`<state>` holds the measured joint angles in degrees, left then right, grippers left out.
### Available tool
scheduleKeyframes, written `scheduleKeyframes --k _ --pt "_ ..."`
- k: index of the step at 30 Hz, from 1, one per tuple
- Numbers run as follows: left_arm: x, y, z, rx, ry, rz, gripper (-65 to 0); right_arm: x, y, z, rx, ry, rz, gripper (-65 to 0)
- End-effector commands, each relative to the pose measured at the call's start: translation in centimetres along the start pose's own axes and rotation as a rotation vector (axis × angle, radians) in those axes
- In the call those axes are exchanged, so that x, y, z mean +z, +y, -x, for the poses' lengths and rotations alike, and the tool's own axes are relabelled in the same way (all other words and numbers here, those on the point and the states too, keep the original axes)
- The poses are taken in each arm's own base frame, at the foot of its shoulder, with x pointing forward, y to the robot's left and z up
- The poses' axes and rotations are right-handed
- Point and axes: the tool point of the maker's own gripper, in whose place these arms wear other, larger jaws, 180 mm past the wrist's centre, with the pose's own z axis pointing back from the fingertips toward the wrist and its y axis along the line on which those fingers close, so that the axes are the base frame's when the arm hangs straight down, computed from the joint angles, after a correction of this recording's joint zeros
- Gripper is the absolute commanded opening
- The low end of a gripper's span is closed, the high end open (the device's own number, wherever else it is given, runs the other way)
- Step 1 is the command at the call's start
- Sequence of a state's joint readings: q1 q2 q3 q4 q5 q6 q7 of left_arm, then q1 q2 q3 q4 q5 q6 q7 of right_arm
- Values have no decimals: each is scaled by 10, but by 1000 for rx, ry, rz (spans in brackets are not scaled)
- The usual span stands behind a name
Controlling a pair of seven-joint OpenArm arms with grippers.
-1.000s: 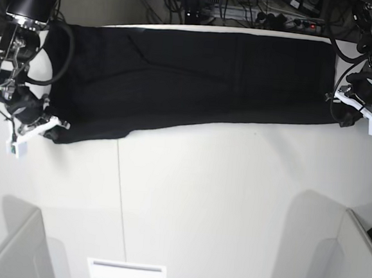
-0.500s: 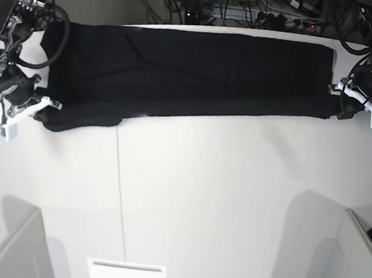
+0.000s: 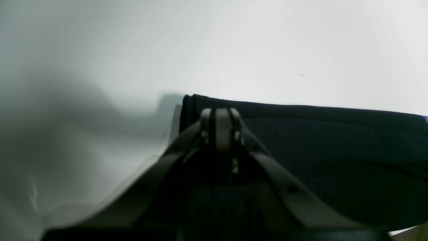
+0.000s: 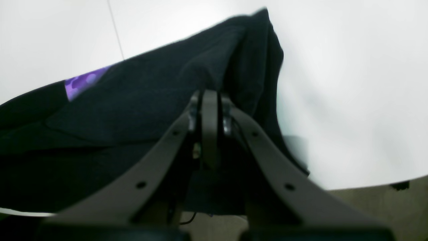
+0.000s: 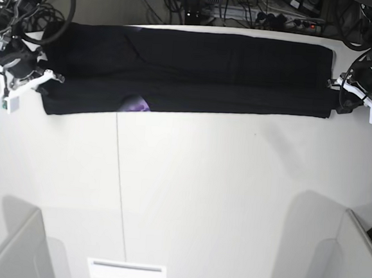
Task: Fold the T-shirt properly
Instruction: 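Lay the folded hem down and open both grippers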
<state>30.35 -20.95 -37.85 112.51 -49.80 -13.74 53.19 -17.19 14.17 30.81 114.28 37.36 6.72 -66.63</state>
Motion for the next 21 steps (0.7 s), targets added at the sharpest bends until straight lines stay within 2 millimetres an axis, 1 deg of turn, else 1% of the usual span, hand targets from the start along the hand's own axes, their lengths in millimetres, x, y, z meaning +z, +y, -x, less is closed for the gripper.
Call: scheduleKeyframes --k 1,5,9,12,17,21 --pt "4 -2 -12 -22 -38 7 -650 5 -1 -10 17 -41 2 -650" --pt "5 -1 -9 -22 -29 4 -650 5 -1 -5 17 -29 4 -650" --pt "5 0 -4 -21 -16 2 -650 6 -5 7 16 3 12 -650" --pt "8 2 7 -18 13 -5 -650 7 -8 18 15 25 20 -650" --pt "8 5 11 -34 29 -24 -650 8 -11 31 10 41 29 -650" --pt "8 16 16 -80 51 -84 -650 9 -12 46 -5 74 30 -650"
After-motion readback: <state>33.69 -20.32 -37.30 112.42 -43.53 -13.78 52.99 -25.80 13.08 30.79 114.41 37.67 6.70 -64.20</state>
